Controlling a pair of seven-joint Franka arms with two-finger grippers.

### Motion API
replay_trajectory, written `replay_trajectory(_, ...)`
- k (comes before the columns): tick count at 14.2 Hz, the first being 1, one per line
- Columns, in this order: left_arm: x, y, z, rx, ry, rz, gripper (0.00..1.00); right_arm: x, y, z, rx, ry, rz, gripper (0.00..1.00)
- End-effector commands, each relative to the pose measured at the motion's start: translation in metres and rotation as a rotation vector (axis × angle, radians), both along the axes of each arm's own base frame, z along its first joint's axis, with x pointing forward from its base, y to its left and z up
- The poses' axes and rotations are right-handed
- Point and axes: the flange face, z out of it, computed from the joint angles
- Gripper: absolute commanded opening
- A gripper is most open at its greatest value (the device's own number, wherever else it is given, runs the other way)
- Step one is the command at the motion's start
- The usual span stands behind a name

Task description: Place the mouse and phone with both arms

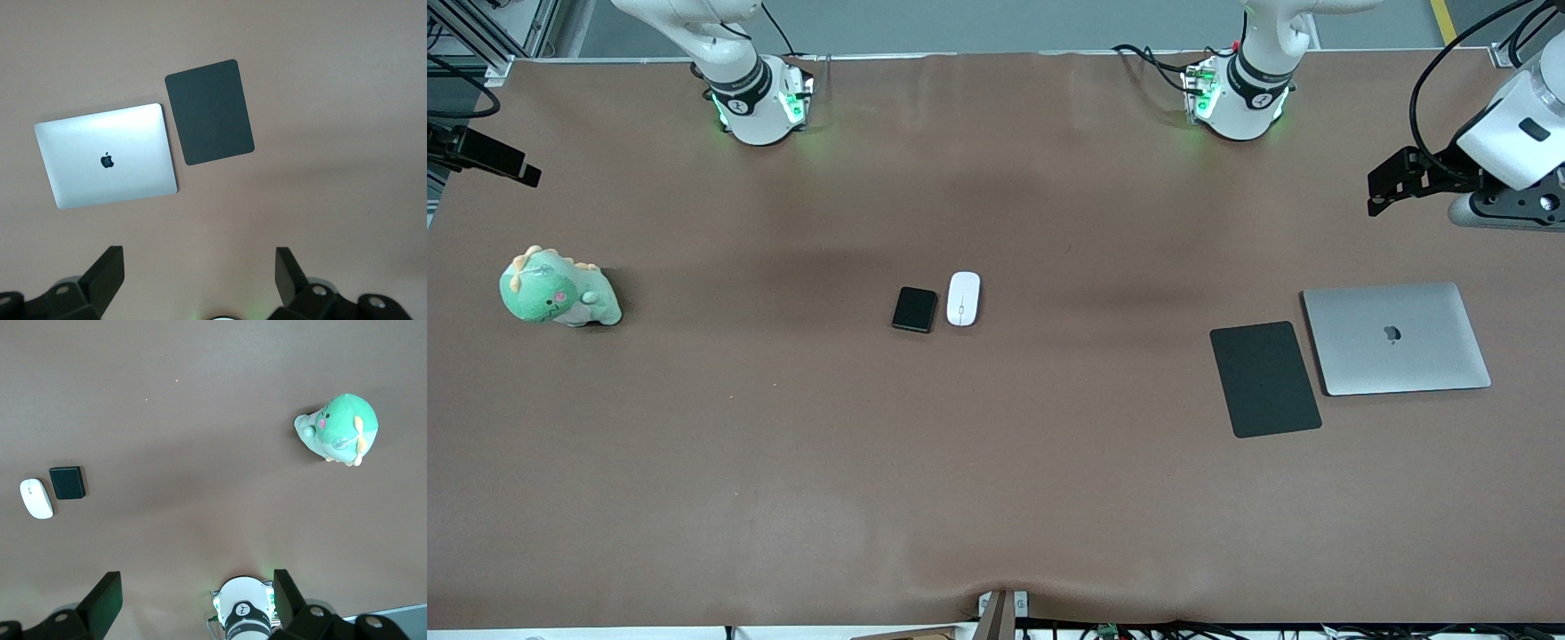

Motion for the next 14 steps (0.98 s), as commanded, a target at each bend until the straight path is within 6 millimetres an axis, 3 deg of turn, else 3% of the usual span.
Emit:
replay_trajectory(1, 0.001, 0.002, 0.003, 0.006, -0.004, -0.02, 1.0, -0.005, 0.0, 0.004, 0.004, -0.006, 0.011, 1.0)
replay_trajectory(6, 0.014, -0.008, 0.015, -0.002, 0.004, -0.023, 1.0, -0.003, 0.012, 0.003, 0.002, -0.005, 0.032, 1.0)
replay_trajectory(13, 0.019, -0.039, 0.004, -0.043, 0.036, -0.023, 1.0, 0.005, 0.005, -0.01, 0.007, 0.023, 0.02, 1.0)
replay_trajectory(14, 0.018, -0.05, 0.001, -0.042, 0.04, -0.005, 1.0, 0.006, 0.008, -0.012, 0.007, 0.026, 0.026, 1.0)
